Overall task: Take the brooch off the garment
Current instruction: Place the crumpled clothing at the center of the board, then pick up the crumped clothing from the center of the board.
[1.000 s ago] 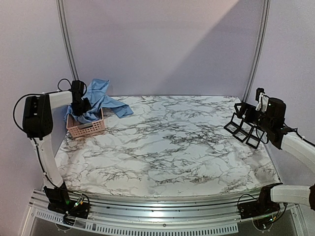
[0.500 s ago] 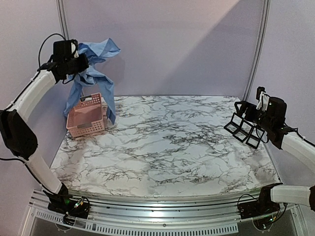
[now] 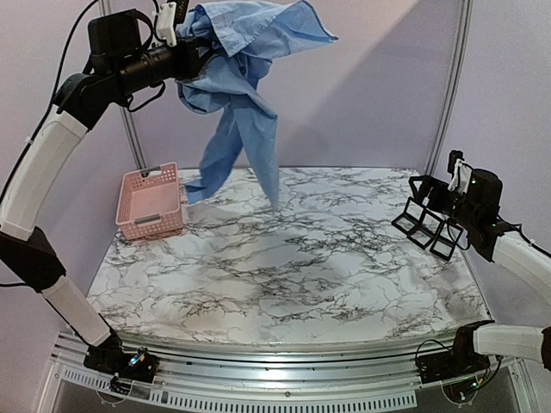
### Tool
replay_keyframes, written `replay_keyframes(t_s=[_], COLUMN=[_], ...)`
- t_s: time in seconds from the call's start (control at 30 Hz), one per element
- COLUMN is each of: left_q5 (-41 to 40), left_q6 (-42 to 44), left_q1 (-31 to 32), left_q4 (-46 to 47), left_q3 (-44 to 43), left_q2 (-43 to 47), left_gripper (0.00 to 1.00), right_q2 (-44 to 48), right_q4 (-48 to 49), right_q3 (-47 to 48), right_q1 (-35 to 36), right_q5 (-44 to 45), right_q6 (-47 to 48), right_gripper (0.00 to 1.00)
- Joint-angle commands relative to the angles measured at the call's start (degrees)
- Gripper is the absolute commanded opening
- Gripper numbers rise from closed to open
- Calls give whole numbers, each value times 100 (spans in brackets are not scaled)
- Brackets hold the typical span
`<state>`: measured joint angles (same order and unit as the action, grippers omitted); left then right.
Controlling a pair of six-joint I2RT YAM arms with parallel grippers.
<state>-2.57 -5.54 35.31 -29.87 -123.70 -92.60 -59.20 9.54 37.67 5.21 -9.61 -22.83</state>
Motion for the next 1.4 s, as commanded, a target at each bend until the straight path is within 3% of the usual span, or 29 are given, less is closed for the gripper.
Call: replay_keyframes(t_s=[0.0,0.27,0.4,0.57,0.77,0.93,1.13,1.23,1.37], left_q5=[197,1188,1687,1433,700,753,801,700,1183], left_q6=[132,-671,-1166,-1516,-1423,-1547,-2199,-2660,-3046], left_q1=[232,264,16,-469,-639,-575,-306,-415,-748], left_q4=[-10,278,129,183,593,1044,1299,1587,1948], left_q3=[-39,962,1780,2832,3893,4748,5552,6015,6304], left_q2=[-89,-555,-1185,-1383,-636,-2,94,116,-4], left_gripper=[0,3,26,62,81,99,100,100,100], right_q2=[128,-34,-163,-335,-418,-834,-1847,-2368,-3232], right_q4=[56,133,-7,-319,-204,-187,-67,96,181], right_q3=[41,47,175,420,408,624,1173,1489,1944], right_q1=[40,50,144,318,534,897,1646,1845,1864], right_q5=[19,-105,-4,84,107,126,24,-304,-829], right_q6=[-29,-32,80,360,381,446,527,298,-156], right_gripper=[99,99,99,99,99,99,99,99,99])
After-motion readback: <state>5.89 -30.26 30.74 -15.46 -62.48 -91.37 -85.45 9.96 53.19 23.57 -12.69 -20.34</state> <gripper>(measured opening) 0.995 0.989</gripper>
